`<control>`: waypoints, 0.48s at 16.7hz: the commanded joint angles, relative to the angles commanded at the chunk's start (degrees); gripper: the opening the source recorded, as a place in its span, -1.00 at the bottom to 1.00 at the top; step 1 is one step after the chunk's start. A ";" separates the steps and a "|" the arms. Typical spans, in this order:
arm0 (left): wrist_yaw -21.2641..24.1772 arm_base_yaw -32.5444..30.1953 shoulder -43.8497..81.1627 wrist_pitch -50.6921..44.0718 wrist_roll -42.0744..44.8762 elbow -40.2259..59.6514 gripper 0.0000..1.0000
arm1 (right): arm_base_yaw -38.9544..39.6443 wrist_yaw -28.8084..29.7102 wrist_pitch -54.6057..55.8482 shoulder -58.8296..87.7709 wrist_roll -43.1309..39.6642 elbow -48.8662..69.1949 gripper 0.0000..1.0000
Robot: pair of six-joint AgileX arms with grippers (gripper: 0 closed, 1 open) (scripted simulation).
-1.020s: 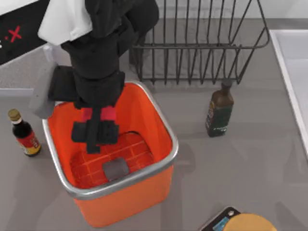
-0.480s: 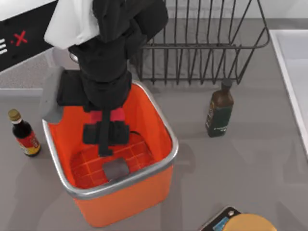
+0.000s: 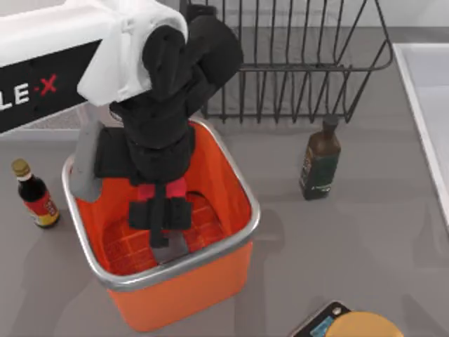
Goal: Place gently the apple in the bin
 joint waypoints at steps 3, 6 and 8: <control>0.11 0.08 0.52 4.44 0.23 -4.01 -1.00 | 0.00 0.00 0.00 0.00 0.00 0.00 1.00; 0.17 0.13 0.92 5.95 0.19 -5.55 -1.00 | 0.00 0.00 0.00 0.00 0.00 0.00 1.00; 0.17 0.13 0.92 5.95 0.19 -5.55 -1.00 | 0.00 0.00 0.00 0.00 0.00 0.00 1.00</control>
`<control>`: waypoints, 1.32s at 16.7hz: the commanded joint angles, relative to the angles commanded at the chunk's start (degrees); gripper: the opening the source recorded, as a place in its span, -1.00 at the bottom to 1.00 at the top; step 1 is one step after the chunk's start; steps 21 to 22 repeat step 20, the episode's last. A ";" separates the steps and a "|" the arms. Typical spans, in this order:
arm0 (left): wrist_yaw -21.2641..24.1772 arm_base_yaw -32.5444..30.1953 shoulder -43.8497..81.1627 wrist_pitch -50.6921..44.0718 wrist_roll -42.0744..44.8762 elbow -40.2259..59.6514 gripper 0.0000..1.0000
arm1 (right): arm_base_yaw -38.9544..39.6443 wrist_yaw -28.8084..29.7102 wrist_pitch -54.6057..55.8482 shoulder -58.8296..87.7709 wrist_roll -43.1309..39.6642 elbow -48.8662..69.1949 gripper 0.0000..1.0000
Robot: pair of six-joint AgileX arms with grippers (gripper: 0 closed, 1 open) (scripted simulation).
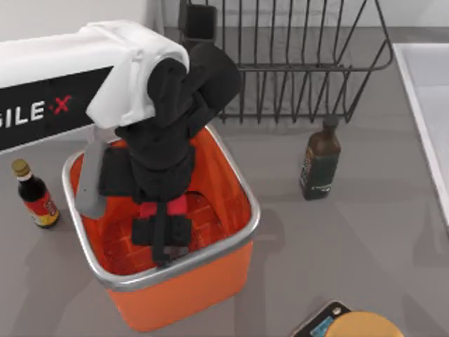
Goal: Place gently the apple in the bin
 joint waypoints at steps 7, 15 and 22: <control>0.00 0.00 0.00 0.00 0.00 0.00 -0.10 | 0.00 0.00 0.00 0.00 0.00 0.00 1.00; 0.00 0.00 0.00 0.00 0.00 0.00 1.00 | 0.00 0.00 0.00 0.00 0.00 0.00 1.00; 0.00 0.00 0.00 0.00 0.00 0.00 1.00 | 0.00 0.00 0.00 0.00 0.00 0.00 1.00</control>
